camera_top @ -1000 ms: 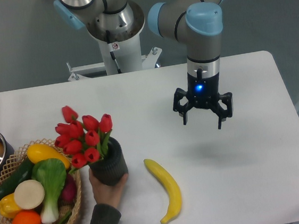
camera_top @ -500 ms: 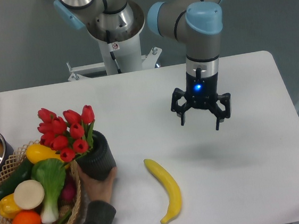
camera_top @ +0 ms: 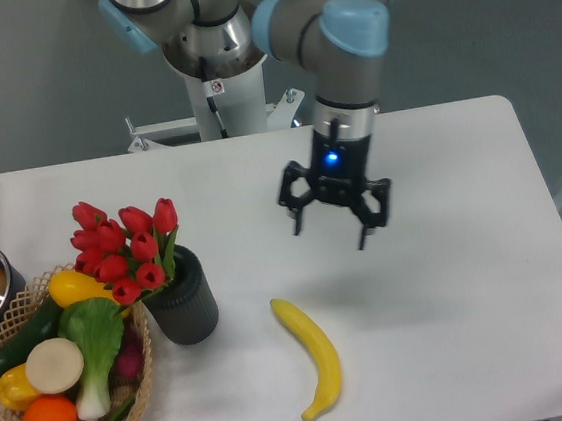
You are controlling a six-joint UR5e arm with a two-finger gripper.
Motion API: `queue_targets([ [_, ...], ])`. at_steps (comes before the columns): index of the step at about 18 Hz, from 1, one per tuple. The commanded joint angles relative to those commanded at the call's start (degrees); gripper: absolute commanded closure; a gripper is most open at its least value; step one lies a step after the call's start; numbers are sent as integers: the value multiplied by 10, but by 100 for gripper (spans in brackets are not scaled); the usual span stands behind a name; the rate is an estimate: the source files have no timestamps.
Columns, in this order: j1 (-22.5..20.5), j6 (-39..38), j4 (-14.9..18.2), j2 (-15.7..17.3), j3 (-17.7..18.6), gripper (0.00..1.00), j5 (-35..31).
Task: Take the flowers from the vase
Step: 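Move the open gripper toward the red tulips in the black vase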
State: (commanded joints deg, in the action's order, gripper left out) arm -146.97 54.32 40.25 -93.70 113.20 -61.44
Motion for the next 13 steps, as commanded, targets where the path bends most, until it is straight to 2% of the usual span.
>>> queue_targets([
  [3,30,4,-2,25,29,0,1],
  [5,58,9,-3,31,35,0,6],
  [7,65,22,-4,27,37,0,31],
  [10,69,33,-4,18,39,0,118],
  [13,80,61,-5,14,43,0,124],
])
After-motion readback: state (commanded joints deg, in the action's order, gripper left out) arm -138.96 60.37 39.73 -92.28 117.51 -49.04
